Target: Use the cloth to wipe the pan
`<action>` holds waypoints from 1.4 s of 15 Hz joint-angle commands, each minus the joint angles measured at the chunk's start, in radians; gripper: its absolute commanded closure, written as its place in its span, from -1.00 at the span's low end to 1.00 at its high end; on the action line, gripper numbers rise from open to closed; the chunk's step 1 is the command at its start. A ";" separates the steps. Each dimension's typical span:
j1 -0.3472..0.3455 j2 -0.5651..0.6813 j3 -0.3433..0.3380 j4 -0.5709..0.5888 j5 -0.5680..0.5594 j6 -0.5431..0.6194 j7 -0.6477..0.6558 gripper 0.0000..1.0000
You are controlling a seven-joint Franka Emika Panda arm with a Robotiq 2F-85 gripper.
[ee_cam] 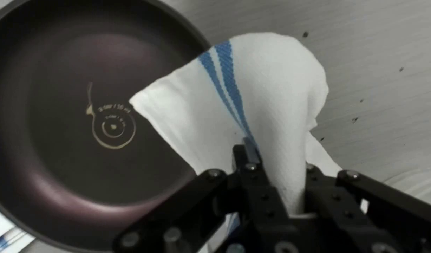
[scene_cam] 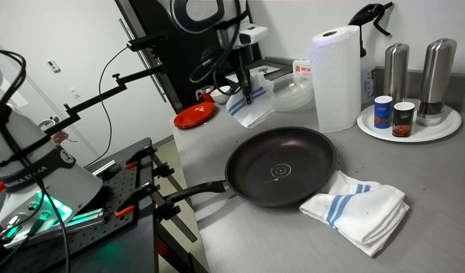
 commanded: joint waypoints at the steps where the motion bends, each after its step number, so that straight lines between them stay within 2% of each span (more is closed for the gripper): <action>1: 0.013 -0.019 0.084 -0.075 0.031 -0.003 0.013 0.92; 6: 0.067 0.037 0.165 -0.125 0.047 0.023 0.035 0.92; 11: 0.123 0.111 0.191 -0.090 0.038 0.069 0.061 0.92; 18: 0.172 0.229 0.162 0.016 0.020 0.186 0.071 0.92; 21: 0.188 0.275 0.119 0.066 -0.002 0.213 0.078 0.92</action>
